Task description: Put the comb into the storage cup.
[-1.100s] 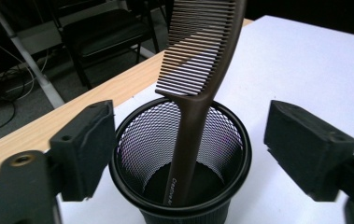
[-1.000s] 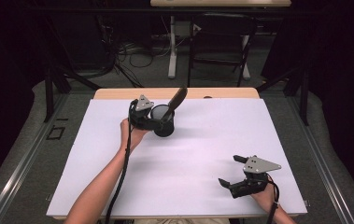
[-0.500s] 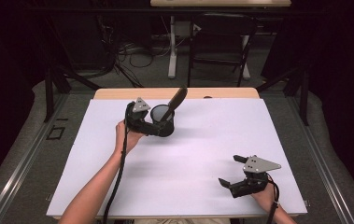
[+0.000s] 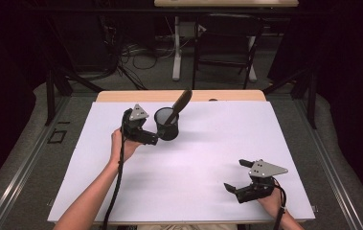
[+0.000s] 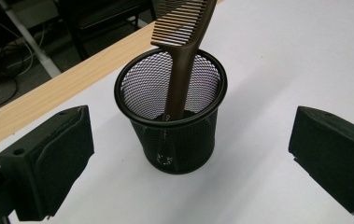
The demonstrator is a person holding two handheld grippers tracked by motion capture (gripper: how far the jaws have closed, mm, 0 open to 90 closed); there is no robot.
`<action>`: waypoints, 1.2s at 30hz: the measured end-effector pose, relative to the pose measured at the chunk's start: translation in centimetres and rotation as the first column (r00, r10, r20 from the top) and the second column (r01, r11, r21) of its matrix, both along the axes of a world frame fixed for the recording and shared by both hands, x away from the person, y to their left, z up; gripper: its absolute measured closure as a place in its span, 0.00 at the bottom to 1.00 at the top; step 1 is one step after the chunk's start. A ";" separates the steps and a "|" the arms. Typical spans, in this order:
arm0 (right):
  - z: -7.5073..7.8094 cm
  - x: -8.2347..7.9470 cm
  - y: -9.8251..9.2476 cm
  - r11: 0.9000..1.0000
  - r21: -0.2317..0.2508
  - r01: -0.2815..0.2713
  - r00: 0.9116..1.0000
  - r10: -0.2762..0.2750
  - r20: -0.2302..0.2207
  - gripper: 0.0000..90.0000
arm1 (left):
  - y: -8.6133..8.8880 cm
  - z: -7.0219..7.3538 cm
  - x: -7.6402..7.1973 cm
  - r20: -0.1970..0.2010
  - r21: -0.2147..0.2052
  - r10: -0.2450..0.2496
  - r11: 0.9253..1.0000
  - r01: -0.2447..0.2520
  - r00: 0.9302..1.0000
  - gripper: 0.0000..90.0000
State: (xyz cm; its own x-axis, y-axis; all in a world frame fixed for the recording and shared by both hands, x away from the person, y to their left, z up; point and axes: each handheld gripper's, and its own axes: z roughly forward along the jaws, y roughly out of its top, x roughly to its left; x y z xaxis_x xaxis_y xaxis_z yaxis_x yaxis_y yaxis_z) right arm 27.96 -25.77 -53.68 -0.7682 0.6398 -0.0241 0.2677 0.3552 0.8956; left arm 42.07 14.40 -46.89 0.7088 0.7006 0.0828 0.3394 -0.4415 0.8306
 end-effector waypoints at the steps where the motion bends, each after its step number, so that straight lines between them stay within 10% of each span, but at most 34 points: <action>1: 0.0 0.0 0.0 1.000 0.000 0.001 1.000 -0.001 0.001 0.00 | 0.2 0.1 -0.2 -0.004 0.007 0.000 1.000 0.000 1.000 0.00; 36: 0.0 0.1 0.0 1.000 -0.006 0.007 1.000 -0.007 -0.009 0.00 | 3.8 -0.6 -6.9 0.006 -0.005 0.033 0.999 -0.033 0.999 0.00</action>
